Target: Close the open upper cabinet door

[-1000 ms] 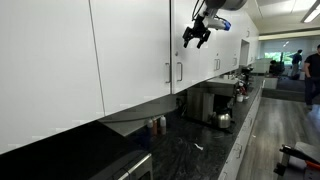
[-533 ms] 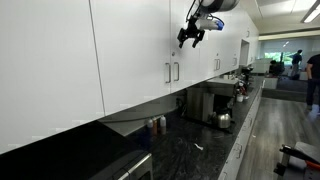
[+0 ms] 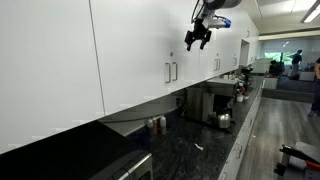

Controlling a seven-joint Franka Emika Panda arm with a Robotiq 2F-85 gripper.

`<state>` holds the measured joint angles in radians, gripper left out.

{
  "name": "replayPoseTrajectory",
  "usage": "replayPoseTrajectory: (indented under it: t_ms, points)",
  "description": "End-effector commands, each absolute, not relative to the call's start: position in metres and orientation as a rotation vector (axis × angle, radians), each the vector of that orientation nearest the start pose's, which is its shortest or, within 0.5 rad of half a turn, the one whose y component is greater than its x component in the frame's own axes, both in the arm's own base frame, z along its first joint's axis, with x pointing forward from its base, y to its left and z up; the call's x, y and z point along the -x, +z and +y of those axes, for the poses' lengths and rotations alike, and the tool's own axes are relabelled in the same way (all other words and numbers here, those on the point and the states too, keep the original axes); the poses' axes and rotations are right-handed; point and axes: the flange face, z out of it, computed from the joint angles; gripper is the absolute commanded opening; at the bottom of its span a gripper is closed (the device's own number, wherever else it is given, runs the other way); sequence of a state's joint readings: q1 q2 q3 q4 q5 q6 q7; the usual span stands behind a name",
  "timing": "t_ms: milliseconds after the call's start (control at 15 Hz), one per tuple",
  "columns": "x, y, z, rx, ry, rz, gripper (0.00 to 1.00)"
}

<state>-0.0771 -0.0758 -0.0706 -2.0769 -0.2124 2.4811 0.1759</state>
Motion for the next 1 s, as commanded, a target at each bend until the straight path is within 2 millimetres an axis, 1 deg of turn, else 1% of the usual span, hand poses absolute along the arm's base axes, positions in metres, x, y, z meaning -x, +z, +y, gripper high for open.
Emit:
replayPoseTrajectory:
  t_ms: [0, 200, 400, 600, 733, 867, 933]
  points:
    - [-0.517, 0.519, -0.105, 3.225, -0.615, 0.286, 1.0]
    - [-0.482, 0.523, -0.12, 3.241, -0.491, 0.264, 1.0]
    - [-0.447, 0.528, -0.129, 3.187, -0.361, 0.201, 1.0]
    - [-0.408, 0.53, -0.137, 3.107, -0.156, 0.105, 1.0]
    - [-0.381, 0.53, -0.142, 3.086, -0.041, 0.068, 1.0]
    - [-0.36, 0.532, -0.143, 3.066, 0.052, 0.068, 1.0]
    - [-0.351, 0.533, -0.142, 3.057, 0.088, 0.11, 1.0]
